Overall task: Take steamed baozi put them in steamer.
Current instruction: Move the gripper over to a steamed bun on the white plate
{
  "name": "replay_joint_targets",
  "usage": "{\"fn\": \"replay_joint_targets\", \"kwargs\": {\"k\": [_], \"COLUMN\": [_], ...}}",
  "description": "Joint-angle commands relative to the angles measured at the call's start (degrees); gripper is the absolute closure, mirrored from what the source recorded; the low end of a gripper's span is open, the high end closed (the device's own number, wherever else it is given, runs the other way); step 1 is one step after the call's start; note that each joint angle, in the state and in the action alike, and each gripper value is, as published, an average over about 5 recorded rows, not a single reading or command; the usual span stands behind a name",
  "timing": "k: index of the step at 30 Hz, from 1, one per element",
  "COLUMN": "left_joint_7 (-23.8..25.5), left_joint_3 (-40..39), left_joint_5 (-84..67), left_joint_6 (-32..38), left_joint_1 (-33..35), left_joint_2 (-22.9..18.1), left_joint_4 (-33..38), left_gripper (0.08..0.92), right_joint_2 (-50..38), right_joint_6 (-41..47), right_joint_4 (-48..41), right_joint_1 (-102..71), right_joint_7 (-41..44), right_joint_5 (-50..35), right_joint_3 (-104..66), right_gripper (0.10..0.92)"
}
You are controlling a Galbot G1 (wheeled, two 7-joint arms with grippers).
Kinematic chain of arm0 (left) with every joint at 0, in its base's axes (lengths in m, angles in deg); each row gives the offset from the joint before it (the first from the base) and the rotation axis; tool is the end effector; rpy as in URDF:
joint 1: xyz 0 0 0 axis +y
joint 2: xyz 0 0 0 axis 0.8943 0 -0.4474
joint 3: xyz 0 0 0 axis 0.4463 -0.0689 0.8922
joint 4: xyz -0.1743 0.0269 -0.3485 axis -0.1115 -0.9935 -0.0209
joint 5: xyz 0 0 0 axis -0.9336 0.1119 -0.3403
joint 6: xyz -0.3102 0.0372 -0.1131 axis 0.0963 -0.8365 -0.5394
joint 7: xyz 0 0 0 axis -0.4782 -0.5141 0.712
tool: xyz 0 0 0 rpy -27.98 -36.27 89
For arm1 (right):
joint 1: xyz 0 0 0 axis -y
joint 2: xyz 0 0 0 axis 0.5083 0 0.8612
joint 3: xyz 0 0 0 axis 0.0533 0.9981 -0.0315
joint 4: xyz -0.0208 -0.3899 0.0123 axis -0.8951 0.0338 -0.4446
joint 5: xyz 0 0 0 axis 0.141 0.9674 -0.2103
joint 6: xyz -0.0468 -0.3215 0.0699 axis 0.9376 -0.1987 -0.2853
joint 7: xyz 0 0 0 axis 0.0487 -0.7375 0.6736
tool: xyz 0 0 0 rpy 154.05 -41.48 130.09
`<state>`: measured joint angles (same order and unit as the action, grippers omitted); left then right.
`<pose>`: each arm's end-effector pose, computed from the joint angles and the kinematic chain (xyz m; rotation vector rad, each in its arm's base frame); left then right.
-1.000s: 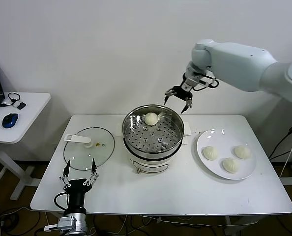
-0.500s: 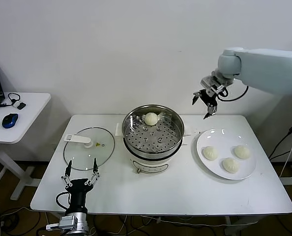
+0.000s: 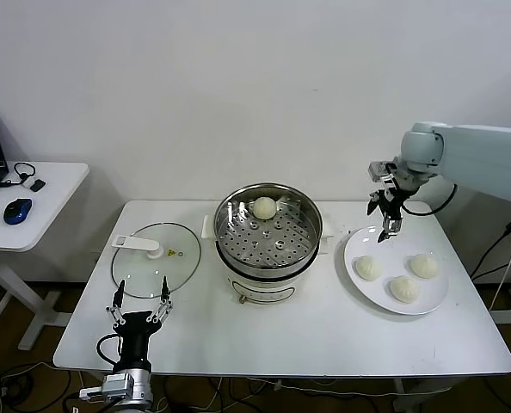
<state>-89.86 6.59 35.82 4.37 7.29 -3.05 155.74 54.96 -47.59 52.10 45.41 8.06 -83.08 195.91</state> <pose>0.1081 0.0117 -0.3898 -0.1977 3.1057 0.0948 0.5819 -0.1829 -0.0781 1.1878 -1.2920 1.2301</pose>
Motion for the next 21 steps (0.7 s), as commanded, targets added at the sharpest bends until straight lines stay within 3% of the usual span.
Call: {"fn": "replay_joint_targets", "kwargs": {"k": [1,21], "left_joint_7": [0.0,0.0], "left_joint_3": [0.1,1.3], "left_joint_5": [-0.1,-0.3], "left_joint_6": [-0.1,0.0], "left_joint_1": [-0.1,0.1], "left_joint_2": [0.0,-0.1], "left_joint_4": [-0.1,0.1], "left_gripper": [0.177,0.177], "right_joint_2": [-1.7,-0.7], "right_joint_6": [3.7,3.5], "right_joint_4": [-1.6,-5.3], "right_joint_1": [-7.4,-17.5], "right_joint_7": [0.1,-3.6], "right_joint_5": [2.0,4.8], "right_joint_3": [-2.5,-8.4], "right_gripper": [0.203,0.203]}}
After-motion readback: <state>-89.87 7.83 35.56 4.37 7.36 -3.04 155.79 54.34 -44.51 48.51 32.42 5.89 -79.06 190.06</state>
